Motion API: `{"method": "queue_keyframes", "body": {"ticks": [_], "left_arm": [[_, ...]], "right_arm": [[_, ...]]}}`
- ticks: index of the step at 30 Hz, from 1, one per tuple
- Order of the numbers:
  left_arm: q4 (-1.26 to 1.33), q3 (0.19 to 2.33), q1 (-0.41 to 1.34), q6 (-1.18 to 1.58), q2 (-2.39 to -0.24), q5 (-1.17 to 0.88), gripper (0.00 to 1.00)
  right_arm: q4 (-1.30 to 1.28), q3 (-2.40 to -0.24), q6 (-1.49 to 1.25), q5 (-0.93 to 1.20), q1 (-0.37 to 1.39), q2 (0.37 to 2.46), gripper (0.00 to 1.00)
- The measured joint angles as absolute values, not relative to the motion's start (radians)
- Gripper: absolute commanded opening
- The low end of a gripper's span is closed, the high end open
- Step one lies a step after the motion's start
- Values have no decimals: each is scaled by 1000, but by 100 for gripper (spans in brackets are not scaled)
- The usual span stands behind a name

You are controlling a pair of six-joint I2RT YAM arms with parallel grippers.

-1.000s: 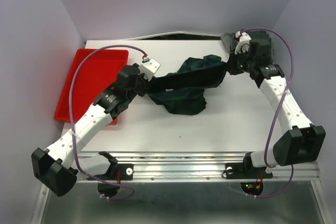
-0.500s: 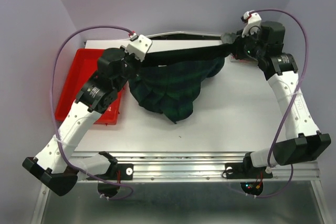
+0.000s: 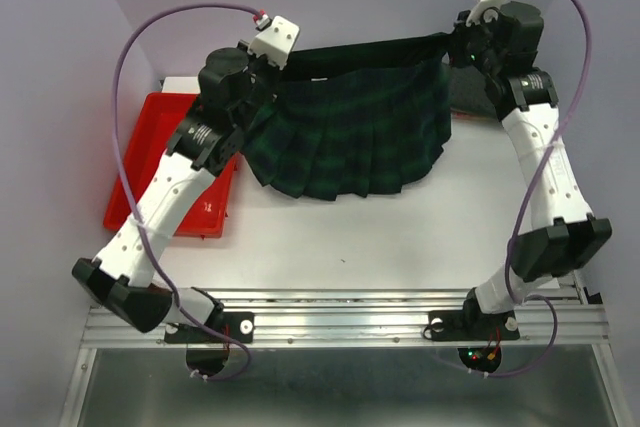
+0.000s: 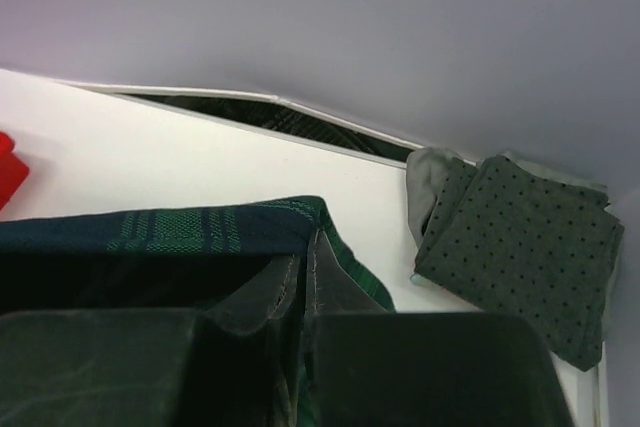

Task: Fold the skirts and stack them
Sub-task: Flatten the skirt out

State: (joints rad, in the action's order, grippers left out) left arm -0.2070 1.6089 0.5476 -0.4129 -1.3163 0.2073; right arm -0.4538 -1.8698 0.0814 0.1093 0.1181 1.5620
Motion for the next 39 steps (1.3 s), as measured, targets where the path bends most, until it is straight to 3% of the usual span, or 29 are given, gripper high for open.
{"method": "queue_keyframes", "body": {"ticks": [6,14,22,28,31,39], "left_arm": [[-144,1786,471,-404,-1576,186,0],[-107,2218,340,-337,-1998,84,0],[88,2302,327,-340,-2057,51,0],[250,1981,318,-362,-1888,-3,0],[330,1662,307,-399,-1760,-51,0],[327,1151,302,-469,-1731,-130,0]], "right_arm": [[-398,-2007,78,35,116,1803,1],[-316,-2407,67,-32,112,2165,1],[-89,-2414,5,-59,112,2187,1],[99,-2062,-14,14,110,2006,1],[158,-1832,13,89,104,1919,1],[143,-1269,130,223,93,1879,1]]}}
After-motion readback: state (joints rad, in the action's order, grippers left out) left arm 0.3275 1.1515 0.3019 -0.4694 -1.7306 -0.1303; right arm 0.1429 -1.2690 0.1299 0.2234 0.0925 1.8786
